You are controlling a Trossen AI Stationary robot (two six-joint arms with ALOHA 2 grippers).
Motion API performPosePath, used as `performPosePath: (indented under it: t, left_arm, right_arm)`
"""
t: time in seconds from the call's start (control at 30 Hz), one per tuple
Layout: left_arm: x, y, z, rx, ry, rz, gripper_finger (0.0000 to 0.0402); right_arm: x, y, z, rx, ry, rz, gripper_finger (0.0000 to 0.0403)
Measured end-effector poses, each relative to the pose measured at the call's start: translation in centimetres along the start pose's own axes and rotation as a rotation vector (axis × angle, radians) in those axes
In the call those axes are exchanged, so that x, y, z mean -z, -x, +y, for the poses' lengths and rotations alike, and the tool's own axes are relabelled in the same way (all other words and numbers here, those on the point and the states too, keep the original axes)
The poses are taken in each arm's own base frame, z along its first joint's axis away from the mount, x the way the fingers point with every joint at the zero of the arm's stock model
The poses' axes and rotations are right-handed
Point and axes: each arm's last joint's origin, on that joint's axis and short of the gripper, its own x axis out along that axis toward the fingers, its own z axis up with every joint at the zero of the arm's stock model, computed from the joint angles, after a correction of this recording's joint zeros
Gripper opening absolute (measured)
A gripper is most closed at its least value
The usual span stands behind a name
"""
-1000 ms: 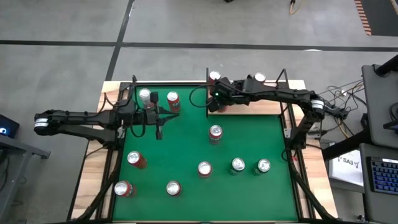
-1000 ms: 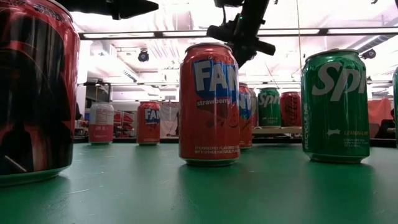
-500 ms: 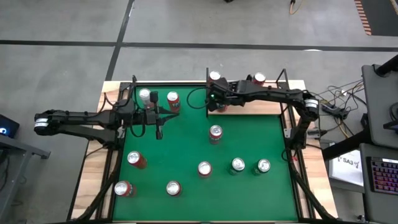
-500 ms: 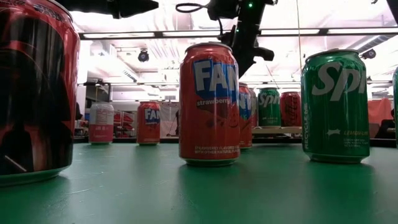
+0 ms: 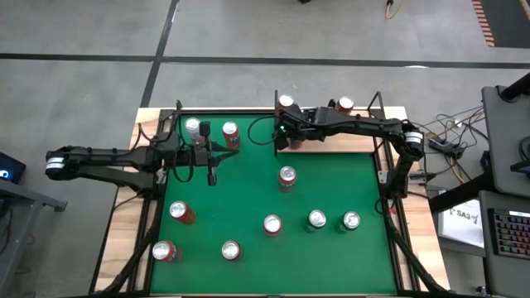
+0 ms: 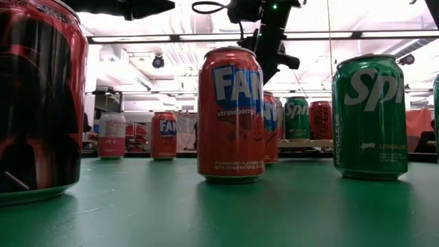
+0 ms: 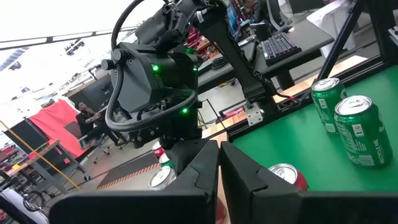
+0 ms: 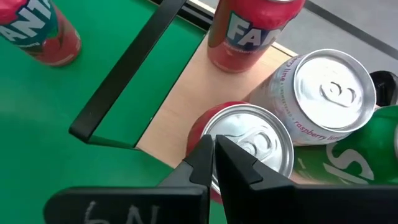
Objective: Place canned beverage on shelf
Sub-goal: Put the red soda can on the shelf aligned with the other red soda can
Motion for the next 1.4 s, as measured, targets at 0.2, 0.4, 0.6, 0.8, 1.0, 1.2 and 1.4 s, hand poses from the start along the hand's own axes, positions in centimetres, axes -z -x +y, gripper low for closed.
performPosePath:
  t: [0.2,0.4,0.6,0.8,1.0,1.2,1.4]
  left_arm:
    - [0.0,0.0,0.0,-0.001,0.000,-0.001,0.0000]
    - [0.0,0.0,0.0,-0.001,0.000,-0.002,0.0000]
    - [0.0,0.0,0.0,-0.001,0.000,-0.002,0.0000]
    - [0.0,0.0,0.0,-0.003,0.000,-0.004,0.0000]
    - [0.0,0.0,0.0,-0.003,0.000,-0.005,0.0000]
    - [0.0,0.0,0.0,-0.003,0.000,-0.005,0.0000]
    - [0.0,0.0,0.0,-0.004,0.000,-0.005,0.0000]
  right_arm:
    - [0.1,0.0,0.1,-0.009,0.005,0.006,0.0009]
    - [0.4,0.2,0.5,-0.035,0.034,0.020,0.0009]
    - [0.4,0.4,0.5,-0.037,0.059,0.018,0.0009]
    - [0.2,0.5,0.3,0.010,0.056,-0.027,0.0009]
    - [0.1,-0.1,0.3,0.028,0.057,-0.039,0.0009]
    - [0.2,-0.4,0.8,0.001,0.069,-0.032,0.0009]
    - [0.4,-0.3,1.1,-0.012,0.105,-0.031,0.0009]
